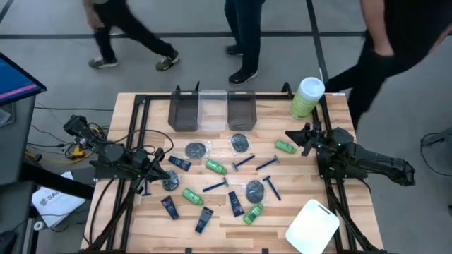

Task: Pick & Place Travel size toiletries
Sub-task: Put the green shampoo bottle into the right black bin

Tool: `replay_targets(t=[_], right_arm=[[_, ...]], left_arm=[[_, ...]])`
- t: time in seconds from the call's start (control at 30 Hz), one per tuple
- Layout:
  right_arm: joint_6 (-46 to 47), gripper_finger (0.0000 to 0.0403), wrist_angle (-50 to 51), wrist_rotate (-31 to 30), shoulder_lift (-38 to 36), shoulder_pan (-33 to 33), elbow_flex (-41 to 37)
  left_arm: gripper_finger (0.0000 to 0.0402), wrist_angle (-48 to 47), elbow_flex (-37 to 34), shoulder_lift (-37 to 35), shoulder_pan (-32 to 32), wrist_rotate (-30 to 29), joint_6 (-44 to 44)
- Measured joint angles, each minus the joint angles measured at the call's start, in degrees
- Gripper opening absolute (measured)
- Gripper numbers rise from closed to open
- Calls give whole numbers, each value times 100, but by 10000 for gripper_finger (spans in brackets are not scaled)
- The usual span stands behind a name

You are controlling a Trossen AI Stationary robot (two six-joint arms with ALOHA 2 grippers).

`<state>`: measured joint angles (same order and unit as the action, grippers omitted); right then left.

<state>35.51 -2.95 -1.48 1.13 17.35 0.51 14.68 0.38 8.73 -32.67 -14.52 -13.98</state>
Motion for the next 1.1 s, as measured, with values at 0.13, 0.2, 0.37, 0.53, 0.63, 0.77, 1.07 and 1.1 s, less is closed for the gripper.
replay_targets(t=[0.13, 0.2, 0.37, 0.53, 0.63, 0.77, 1.07, 1.1], right_arm=[[1140, 0, -825, -4, 0, -7, 0], [1225, 1, -1258, -5, 2, -27, 113], [459, 31, -762, 6, 225, -50, 1344], [-652, 94, 1479, 11, 1254, -51, 3193], [-1236, 141, 3381, 13, 2187, -53, 4322], [-1360, 205, 5248, -2, 3482, -51, 5326], [-1367, 245, 6958, -110, 5822, -183, 5612], [-1392, 244, 7136, -192, 6089, -211, 5618]], left_arm=[[2, 0, 0, 0, 2, -1, -2], [2, 0, -1, 0, 2, -2, 0], [2, 5, -1, 1, 1, -2, 0], [2, 8, -1, 2, 0, 0, -2], [2, 13, -1, 2, 0, -2, 0], [2, 25, -2, 2, 2, -2, 0], [2, 48, 0, 2, 0, -2, -2], [2, 53, 0, 0, 0, -2, -2]])
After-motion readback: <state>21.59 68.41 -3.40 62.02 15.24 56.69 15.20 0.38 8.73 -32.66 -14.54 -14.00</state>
